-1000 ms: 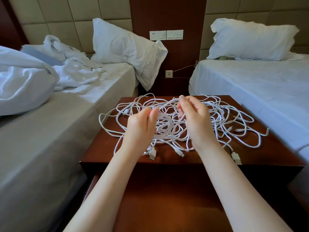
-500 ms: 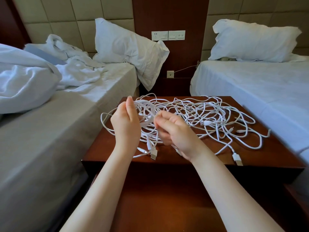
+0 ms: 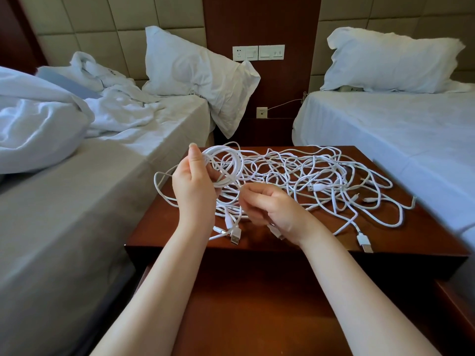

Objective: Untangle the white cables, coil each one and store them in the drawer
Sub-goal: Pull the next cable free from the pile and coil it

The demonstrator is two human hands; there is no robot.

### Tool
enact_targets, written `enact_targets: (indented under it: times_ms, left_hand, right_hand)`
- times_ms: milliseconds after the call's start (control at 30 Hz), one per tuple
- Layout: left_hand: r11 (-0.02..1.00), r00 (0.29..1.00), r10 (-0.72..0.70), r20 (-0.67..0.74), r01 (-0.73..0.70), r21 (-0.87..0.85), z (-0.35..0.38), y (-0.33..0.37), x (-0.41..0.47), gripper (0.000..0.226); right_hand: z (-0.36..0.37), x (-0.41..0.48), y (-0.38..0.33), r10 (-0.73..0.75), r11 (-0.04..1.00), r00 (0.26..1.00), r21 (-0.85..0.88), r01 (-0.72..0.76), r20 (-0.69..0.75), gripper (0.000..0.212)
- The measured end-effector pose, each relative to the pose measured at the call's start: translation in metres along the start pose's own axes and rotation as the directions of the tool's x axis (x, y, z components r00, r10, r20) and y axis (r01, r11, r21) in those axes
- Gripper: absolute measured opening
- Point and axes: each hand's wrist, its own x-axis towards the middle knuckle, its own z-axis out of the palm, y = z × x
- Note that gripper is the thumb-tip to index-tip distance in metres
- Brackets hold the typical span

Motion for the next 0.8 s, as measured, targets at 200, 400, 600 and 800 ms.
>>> enact_targets:
  times_ms: [200, 400, 600, 800]
  left_hand:
    - [1.0, 0.995, -0.003, 0.097, 0.006, -0.027, 0.003, 0.006, -0.004, 0.047]
    - [0.99, 0.894, -0.05, 0.446, -0.013, 0.138, 0.007, 0.008, -0.013, 0.04]
    - [0.918, 0.78, -0.105, 0.617, -0.162, 0.362, 0.004, 0.011, -0.015, 0.044]
    - [0.874, 0.713, -0.148, 0.685, -0.23, 0.429, 0.002, 0.015, -0.017, 0.049]
  right_hand:
    - [-0.01, 0.003, 0.008, 0.0, 0.995, 1.0, 0.104, -0.001, 0.009, 0.035]
    - [-0.026, -0.002, 0.015, 0.0, 0.961, 1.0, 0.277, 0.003, -0.01, 0.026]
    - [-0.031, -0.002, 0.014, 0.044, 0.962, 0.999, 0.271, -0.035, -0.025, 0.027]
    - [-0.031, -0.004, 0.009, 0.023, 0.972, 0.999, 0.234, -0.011, -0.046, 0.038]
